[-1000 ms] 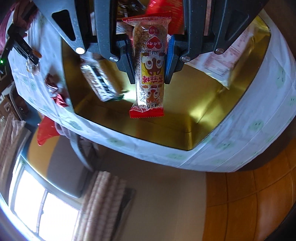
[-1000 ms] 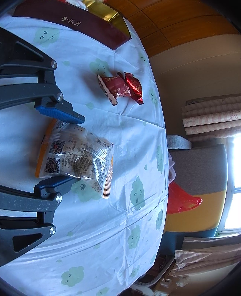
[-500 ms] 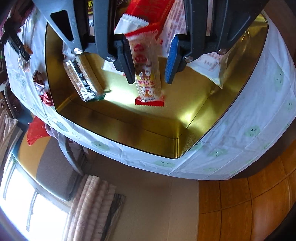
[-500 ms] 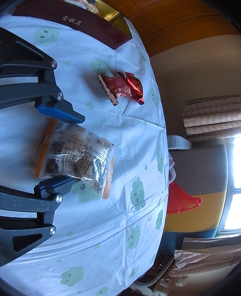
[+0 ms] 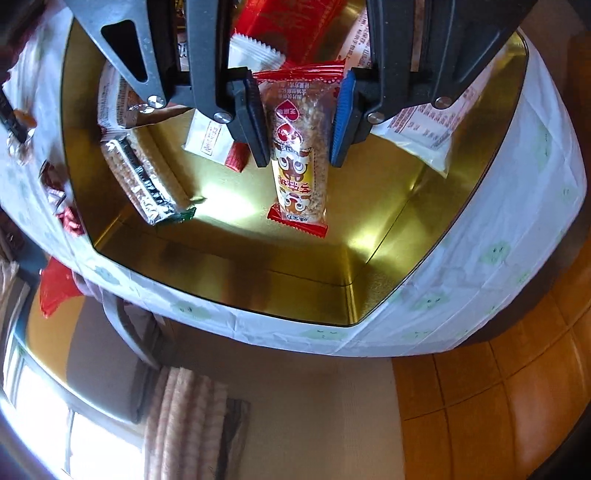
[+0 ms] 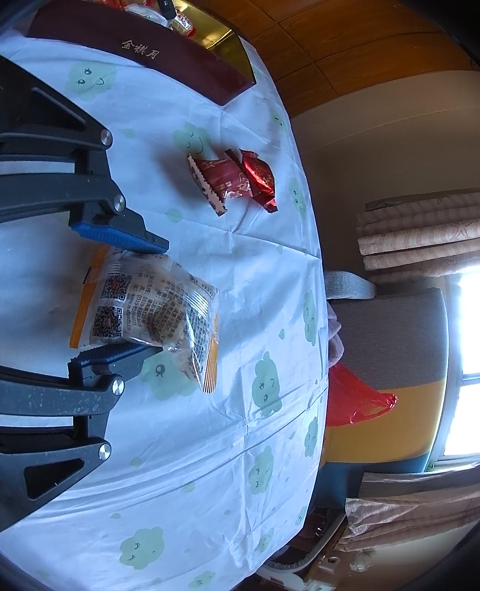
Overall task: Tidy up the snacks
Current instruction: 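Open the left gripper to release the chipmunk bar into the tin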
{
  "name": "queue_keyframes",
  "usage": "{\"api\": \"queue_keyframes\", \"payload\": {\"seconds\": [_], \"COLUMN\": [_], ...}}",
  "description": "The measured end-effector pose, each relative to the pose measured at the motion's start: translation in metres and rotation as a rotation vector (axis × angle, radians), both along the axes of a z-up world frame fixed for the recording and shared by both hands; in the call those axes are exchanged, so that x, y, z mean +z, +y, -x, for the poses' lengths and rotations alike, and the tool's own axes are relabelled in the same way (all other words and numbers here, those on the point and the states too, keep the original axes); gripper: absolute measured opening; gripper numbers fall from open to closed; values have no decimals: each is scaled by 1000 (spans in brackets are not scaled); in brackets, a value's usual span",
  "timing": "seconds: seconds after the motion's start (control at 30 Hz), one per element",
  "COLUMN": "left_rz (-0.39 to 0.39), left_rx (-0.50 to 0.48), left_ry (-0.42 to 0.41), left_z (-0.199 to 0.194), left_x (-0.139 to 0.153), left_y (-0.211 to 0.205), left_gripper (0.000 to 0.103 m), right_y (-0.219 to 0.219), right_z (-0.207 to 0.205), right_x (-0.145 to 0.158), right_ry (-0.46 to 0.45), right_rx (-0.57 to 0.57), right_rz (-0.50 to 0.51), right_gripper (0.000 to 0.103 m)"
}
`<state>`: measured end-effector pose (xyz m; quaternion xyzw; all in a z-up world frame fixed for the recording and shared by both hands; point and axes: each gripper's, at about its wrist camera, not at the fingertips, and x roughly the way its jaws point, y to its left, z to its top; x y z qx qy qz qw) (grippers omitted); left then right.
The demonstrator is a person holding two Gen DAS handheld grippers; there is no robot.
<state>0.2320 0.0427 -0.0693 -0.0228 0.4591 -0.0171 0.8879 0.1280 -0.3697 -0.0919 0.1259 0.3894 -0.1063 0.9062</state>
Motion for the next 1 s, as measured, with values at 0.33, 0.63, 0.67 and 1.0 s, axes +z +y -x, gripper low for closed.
{"api": "queue_keyframes", "payload": {"seconds": [0.33, 0.63, 0.67, 1.0], "left_rz": [65, 26, 38, 134], "left_rx": [-13, -29, -17, -21], "left_ry": [-75, -27, -27, -75], "left_z": [44, 22, 20, 62], "left_x": [18, 11, 13, 24], "left_y": [8, 3, 5, 13], "left_gripper": [34, 33, 33, 34], "right_y": [7, 10, 11, 4], "right_z": [8, 19, 19, 9], "right_x": [10, 18, 19, 10], "right_ry": [-16, -30, -28, 21], "right_rx": [8, 4, 5, -21], "right_rz": [-23, -70, -64, -130], "right_gripper": [39, 36, 36, 41]}}
